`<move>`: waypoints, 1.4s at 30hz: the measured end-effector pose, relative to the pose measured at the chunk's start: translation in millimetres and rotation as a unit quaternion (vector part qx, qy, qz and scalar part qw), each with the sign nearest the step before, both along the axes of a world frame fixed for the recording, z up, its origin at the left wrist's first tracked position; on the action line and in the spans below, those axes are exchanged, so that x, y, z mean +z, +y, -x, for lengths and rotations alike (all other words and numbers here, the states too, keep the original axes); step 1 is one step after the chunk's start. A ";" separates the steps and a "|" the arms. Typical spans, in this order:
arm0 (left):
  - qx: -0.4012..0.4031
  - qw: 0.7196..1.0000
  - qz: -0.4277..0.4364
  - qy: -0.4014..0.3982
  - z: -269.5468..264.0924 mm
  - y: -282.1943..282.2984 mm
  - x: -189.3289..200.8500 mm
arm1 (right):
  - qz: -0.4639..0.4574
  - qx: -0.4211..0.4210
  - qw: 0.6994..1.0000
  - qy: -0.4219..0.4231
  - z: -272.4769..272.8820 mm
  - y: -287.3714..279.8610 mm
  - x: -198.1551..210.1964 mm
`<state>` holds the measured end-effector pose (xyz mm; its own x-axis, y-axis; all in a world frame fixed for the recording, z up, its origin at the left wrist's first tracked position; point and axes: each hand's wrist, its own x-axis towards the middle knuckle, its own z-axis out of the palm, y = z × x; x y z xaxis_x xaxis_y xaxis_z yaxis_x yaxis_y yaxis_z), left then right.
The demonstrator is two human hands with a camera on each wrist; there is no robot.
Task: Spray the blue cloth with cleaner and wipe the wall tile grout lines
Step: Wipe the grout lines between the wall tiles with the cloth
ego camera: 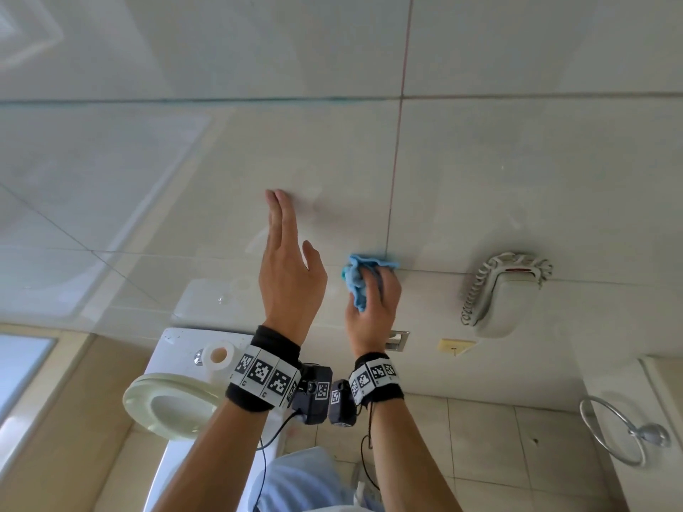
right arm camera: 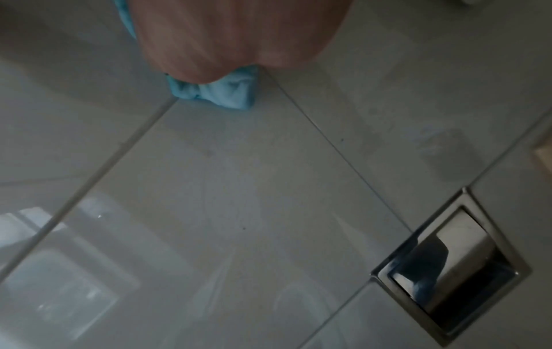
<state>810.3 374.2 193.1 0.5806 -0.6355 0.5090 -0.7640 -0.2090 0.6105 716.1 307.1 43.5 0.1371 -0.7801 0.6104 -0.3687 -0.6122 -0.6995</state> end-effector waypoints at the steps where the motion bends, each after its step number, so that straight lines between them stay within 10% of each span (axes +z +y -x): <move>1: 0.000 1.000 -0.004 -0.004 -1.8 1.1 -0.3 | 0.006 0.009 1.000 0.014 2.0 -0.9 -0.7; 14: 0.016 1.000 -0.006 -0.003 -0.6 1.1 1.5 | 0.163 -0.020 0.984 -0.068 6.6 -33.5 98.9; 23: 0.019 1.000 -0.011 0.003 -1.1 0.8 -0.3 | 0.095 -0.025 0.994 0.037 17.7 -16.7 34.3; 31: 0.030 0.999 -0.012 0.001 -6.2 6.9 10.4 | 0.185 -0.028 0.974 -0.130 7.0 -44.7 149.4; 42: 0.026 0.999 -0.036 0.004 -10.2 14.0 27.0 | 0.074 -0.058 0.995 -0.033 7.0 -20.7 21.3</move>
<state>820.5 388.2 220.0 0.6166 -0.6395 0.4591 -0.7469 -0.2909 0.5979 709.1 286.3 64.8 0.0066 -0.6886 0.7252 -0.3999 -0.6665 -0.6292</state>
